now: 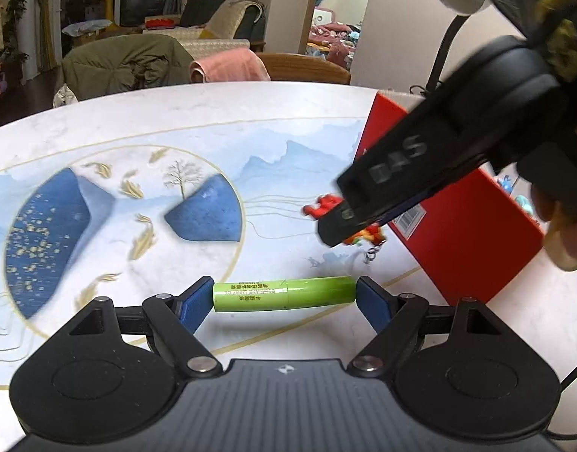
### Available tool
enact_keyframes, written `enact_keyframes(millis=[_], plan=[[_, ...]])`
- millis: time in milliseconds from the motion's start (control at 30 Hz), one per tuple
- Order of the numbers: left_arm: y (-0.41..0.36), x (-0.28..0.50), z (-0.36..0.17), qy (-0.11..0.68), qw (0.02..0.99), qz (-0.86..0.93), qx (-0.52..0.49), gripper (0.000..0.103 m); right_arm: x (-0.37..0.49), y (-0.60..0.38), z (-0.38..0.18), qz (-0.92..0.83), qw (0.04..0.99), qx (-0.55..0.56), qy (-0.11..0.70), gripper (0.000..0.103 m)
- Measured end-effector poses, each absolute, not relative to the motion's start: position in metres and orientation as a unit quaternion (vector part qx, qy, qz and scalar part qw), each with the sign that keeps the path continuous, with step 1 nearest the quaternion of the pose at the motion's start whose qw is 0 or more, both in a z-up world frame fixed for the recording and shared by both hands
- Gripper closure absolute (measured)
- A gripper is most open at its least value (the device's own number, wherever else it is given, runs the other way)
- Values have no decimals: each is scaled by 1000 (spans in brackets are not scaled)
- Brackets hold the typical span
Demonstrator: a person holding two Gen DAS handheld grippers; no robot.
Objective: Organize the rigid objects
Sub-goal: 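Carry the battery over the shoebox with left tool while right carries the keychain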
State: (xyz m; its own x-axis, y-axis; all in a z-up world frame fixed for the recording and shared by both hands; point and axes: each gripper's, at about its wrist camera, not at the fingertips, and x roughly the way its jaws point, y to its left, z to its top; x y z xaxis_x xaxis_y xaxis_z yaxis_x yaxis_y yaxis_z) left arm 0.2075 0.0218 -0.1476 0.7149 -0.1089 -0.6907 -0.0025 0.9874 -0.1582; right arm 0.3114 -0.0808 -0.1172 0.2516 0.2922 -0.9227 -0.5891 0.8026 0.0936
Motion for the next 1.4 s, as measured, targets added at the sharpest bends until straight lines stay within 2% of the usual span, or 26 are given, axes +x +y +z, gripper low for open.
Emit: enact_keyframes(millis=[633,1400], plan=[[-11,211,-56,361,927,-11,-104,21,293,-191,-19,314,810,-76,489,64],[-106,296,-21,365,928,-19,-77,21,357,-347,-21,255,842,-50,473,64]])
